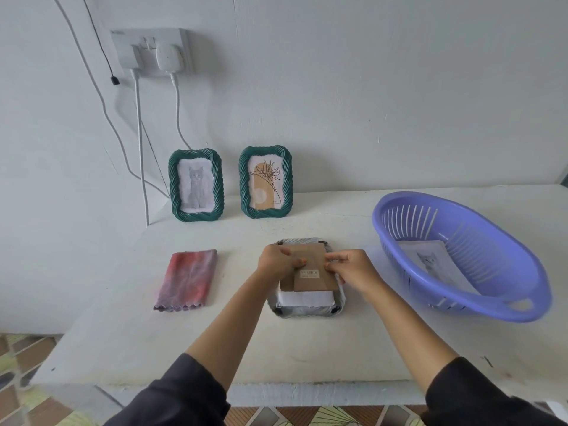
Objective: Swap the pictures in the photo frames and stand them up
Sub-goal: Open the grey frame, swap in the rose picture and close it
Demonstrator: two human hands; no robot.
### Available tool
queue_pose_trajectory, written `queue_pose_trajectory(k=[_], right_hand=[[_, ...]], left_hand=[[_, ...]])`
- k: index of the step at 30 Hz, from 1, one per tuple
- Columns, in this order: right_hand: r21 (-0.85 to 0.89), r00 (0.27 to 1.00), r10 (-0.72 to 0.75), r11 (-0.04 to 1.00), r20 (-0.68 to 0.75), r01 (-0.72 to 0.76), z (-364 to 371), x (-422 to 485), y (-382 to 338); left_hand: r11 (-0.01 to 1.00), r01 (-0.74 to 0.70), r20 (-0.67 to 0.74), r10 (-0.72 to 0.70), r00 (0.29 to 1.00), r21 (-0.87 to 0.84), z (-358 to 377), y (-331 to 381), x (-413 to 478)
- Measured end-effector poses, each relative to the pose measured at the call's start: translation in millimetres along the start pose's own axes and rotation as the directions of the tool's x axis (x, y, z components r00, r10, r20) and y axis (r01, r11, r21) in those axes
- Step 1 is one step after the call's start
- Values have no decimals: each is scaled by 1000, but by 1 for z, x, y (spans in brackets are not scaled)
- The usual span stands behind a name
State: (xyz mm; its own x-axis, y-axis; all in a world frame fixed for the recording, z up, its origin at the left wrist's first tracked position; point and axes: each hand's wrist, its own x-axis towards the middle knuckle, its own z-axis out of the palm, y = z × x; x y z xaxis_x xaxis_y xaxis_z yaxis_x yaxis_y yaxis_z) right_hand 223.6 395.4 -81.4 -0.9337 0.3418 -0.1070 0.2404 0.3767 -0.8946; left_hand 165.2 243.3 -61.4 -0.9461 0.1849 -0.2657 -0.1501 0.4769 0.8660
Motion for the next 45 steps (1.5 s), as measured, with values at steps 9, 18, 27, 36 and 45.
queue_pose_trajectory(k=[9, 18, 27, 36, 45], right_hand=[[1, 1000, 25, 1000, 19, -25, 0, 2, 0], [-60, 998, 57, 997, 26, -56, 1, 3, 1], [-278, 998, 42, 960, 42, -28, 2, 0, -8], [-568, 1000, 22, 823, 19, -7, 7, 1, -24], [-631, 1000, 16, 776, -5, -15, 15, 3, -32]], left_hand=[[988, -43, 58, 34, 998, 148, 1, -3, 12], [917, -146, 29, 146, 989, 371, 3, -9, 12], [824, -99, -25, 136, 990, 558, -9, -26, 19], [857, -108, 13, 117, 993, 503, -13, -30, 19], [838, -99, 27, 100, 995, 536, -12, -28, 20]])
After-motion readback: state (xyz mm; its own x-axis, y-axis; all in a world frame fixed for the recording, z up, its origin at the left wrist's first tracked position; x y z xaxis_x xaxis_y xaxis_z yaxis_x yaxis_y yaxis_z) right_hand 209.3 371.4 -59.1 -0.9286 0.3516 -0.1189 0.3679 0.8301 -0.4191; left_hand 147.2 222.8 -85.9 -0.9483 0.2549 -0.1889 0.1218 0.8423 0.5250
